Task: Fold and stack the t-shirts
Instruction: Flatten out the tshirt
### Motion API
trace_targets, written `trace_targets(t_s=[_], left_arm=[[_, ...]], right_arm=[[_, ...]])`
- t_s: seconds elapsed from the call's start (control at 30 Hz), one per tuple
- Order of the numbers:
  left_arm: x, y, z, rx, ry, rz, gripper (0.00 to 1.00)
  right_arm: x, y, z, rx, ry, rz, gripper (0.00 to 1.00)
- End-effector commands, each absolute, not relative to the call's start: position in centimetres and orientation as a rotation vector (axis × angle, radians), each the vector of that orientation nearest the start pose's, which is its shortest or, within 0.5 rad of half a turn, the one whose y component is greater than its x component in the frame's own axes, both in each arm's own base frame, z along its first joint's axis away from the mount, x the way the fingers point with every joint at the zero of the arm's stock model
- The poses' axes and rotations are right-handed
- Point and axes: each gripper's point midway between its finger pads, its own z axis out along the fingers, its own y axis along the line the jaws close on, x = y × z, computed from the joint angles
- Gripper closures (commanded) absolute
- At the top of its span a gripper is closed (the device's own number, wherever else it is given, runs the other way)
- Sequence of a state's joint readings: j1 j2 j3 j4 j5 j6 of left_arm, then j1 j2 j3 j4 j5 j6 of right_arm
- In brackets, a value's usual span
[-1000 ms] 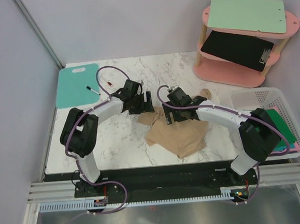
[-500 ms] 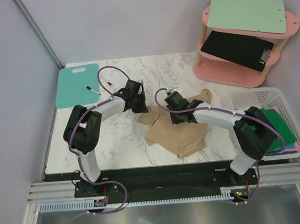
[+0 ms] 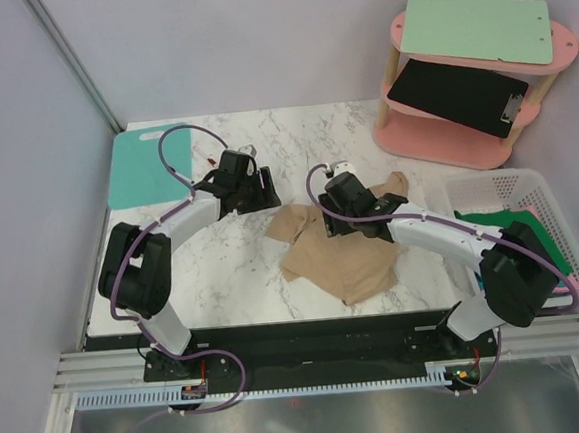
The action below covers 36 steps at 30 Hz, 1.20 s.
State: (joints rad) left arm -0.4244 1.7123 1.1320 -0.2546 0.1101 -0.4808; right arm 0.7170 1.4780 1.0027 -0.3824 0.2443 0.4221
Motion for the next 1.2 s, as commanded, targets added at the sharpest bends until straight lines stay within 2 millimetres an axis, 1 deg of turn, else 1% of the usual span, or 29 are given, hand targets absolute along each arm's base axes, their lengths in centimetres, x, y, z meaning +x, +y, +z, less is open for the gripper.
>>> trace_targets(t_s=[0.0,0.03,0.1,0.13,0.2,0.23,0.4,0.43,0.47,0.5,0.53,0.57,0.6,0.63,0.7,0.73,0.8,0.83,0.87,0.9,0.93,0.97,1.0,1.03,1.07,1.1,1.17], left_arm=[[37.7,-22.4,9.2,0.014,2.442,-0.606,0.26],[37.8,-22.3,9.1,0.012,2.443,-0.605,0.24],[37.8,-22.5,8.7,0.014,2.453,-0.609,0.23],[37.7,-22.6,8.4,0.021,2.461,-0.618,0.22],[37.7,-22.8,8.1,0.018,2.471,-0.623,0.22],[37.7,-22.8,7.9,0.02,2.475,-0.627,0.22],[37.8,-23.8,7.6,0.038,2.48,-0.665,0.2],[37.6,-24.2,7.2,0.048,2.49,-0.666,0.2],[37.7,-24.5,7.4,0.057,2.487,-0.674,0.19],[37.7,-24.8,7.3,0.065,2.488,-0.682,0.19],[37.6,-25.3,7.0,0.075,2.496,-0.687,0.19],[37.7,-25.6,7.3,0.082,2.489,-0.692,0.19],[37.7,-25.8,7.3,0.085,2.488,-0.694,0.18],[37.7,-26.2,7.4,0.095,2.484,-0.699,0.18],[37.8,-26.7,7.5,0.102,2.479,-0.703,0.18],[37.8,-27.0,7.5,0.108,2.478,-0.71,0.18],[38.2,-27.6,7.8,0.106,2.465,-0.725,0.18],[38.3,-28.0,7.9,0.102,2.461,-0.742,0.18],[38.4,-28.5,7.8,0.106,2.459,-0.755,0.18],[38.4,-28.9,7.6,0.11,2.461,-0.767,0.18],[38.8,-29.4,8.0,0.11,2.451,-0.774,0.18],[38.9,-29.6,7.8,0.112,2.455,-0.775,0.19],[38.9,-30.0,7.0,0.116,2.474,-0.776,0.27],[39.1,-30.3,6.9,0.119,2.474,-0.784,0.35],[39.1,-30.5,6.6,0.124,2.481,-0.79,0.45],[39.0,-30.7,5.8,0.123,2.502,-0.793,0.71],[38.9,-30.8,5.2,0.125,2.518,-0.796,0.94]], right_arm=[[28.8,26.2,9.4,-0.344,2.415,0.35,0.36],[28.7,26.6,8.8,-0.354,2.424,0.348,0.35],[28.4,27.5,8.5,-0.37,2.428,0.356,0.35],[28.4,27.7,7.9,-0.377,2.44,0.347,0.35],[28.3,28.4,7.7,-0.388,2.442,0.351,0.35],[28.4,28.4,7.1,-0.388,2.453,0.333,0.36],[28.7,28.5,5.7,-0.375,2.469,0.273,0.36],[28.9,28.1,5.1,-0.365,2.475,0.24,0.38],[29.0,28.1,4.9,-0.362,2.472,0.222,0.39],[29.1,28.1,4.7,-0.357,2.471,0.207,0.43],[29.1,27.8,4.2,-0.355,2.479,0.186,0.66],[29.2,27.3,4.0,-0.341,2.473,0.147,0.84],[29.2,27.2,4.0,-0.332,2.471,0.139,0.96],[29.1,27.1,4.3,-0.322,2.463,0.14,1.0],[28.9,26.8,4.7,-0.317,2.445,0.127,1.0],[28.9,26.9,5.7,-0.312,2.425,0.141,1.0],[28.6,26.8,6.4,-0.319,2.408,0.142,1.0],[28.7,26.8,7.3,-0.316,2.39,0.157,1.0],[28.5,26.8,7.6,-0.322,2.386,0.159,1.0],[28.5,26.9,8.5,-0.321,2.371,0.175,1.0],[28.4,27.0,8.8,-0.327,2.364,0.178,1.0],[28.3,27.0,9.1,-0.334,2.362,0.179,1.0],[28.2,27.0,9.7,-0.33,2.352,0.188,1.0],[28.2,26.9,10.0,-0.331,2.347,0.19,1.0],[28.1,26.8,10.2,-0.334,2.345,0.188,1.0],[28.1,26.6,11.0,-0.326,2.328,0.195,1.0],[28.1,25.9,11.6,-0.313,2.314,0.174,1.0]])
